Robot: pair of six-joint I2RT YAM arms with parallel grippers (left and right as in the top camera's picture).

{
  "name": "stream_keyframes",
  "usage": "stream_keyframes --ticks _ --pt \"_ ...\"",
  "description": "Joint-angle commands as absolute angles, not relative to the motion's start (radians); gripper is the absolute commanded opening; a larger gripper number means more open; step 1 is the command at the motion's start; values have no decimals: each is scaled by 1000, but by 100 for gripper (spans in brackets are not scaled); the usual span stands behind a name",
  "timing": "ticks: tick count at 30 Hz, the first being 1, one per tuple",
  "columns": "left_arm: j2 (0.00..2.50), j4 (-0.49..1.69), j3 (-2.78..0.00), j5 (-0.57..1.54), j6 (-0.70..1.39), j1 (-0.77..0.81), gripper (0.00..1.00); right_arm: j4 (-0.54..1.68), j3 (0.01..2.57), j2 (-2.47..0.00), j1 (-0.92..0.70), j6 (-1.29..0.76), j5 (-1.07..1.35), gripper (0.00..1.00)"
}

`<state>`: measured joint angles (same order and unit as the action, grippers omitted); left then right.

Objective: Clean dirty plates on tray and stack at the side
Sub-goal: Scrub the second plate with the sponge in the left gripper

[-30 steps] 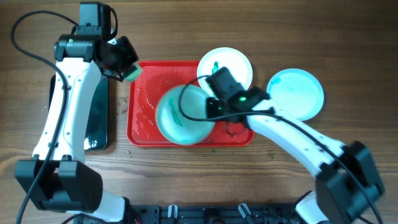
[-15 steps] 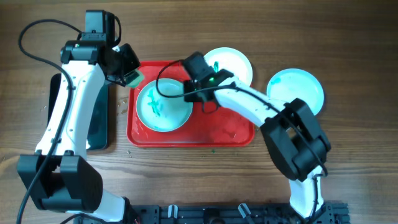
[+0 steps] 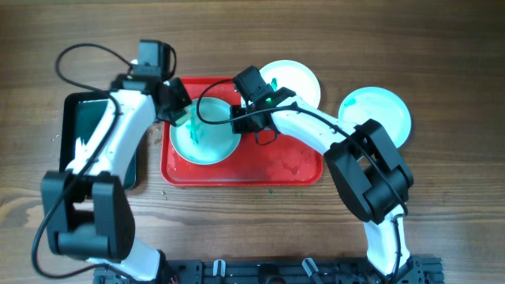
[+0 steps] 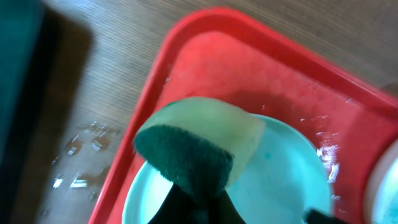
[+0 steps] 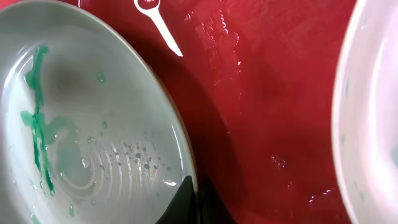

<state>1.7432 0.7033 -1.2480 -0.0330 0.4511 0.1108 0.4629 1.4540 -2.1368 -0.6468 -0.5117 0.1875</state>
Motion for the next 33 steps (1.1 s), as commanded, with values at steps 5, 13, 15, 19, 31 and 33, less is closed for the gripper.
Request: stream_keyframes --ticks 5,13,15,19,31,33 --pt "1902 543 -1143 62 9 179 4 469 1472 -2156 -654 -523 204 4" --pt "1946 776 -1129 396 -309 181 4 464 1472 -2157 -654 -520 193 4" --pt "1946 835 -1129 530 -381 183 4 464 1472 -2156 -654 -520 193 4" --pt "1946 747 -1129 245 -242 177 4 461 1472 -2157 -653 -520 193 4" --pt "1946 653 -1129 264 172 180 4 461 1471 -2157 -653 -515 193 4" --pt "1946 695 -1129 631 -173 181 4 461 1472 -2157 -653 -516 193 4"
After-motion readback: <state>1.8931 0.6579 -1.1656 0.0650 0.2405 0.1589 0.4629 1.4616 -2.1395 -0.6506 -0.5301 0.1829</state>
